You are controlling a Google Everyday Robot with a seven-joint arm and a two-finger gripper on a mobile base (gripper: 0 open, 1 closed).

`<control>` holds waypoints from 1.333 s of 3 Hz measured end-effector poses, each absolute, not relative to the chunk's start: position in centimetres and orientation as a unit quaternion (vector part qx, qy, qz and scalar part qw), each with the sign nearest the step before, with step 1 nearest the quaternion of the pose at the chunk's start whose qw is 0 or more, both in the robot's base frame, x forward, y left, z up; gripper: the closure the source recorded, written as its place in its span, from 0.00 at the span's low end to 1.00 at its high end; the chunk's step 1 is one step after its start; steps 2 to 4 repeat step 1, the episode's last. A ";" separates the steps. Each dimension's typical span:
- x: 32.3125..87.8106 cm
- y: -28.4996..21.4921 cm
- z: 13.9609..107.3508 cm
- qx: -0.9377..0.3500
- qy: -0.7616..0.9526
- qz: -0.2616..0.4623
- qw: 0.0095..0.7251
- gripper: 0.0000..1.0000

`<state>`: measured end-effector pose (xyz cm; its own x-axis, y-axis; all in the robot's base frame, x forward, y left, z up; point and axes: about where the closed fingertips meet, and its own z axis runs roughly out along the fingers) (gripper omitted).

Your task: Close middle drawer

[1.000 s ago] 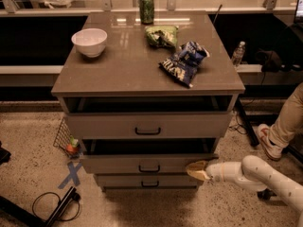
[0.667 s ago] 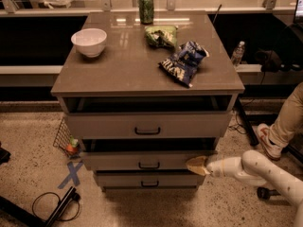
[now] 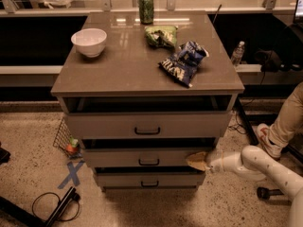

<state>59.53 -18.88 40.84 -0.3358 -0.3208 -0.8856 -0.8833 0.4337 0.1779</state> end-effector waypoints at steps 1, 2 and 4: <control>59.2 -18.7 40.8 -0.406 0.742 0.344 0.409 1.00; 59.2 -18.7 40.8 -0.406 0.742 0.344 0.409 1.00; 59.2 -18.7 40.8 -0.406 0.742 0.344 0.409 1.00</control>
Offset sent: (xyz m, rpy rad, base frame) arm 0.0000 0.0000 0.0000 0.0000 0.0000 0.0000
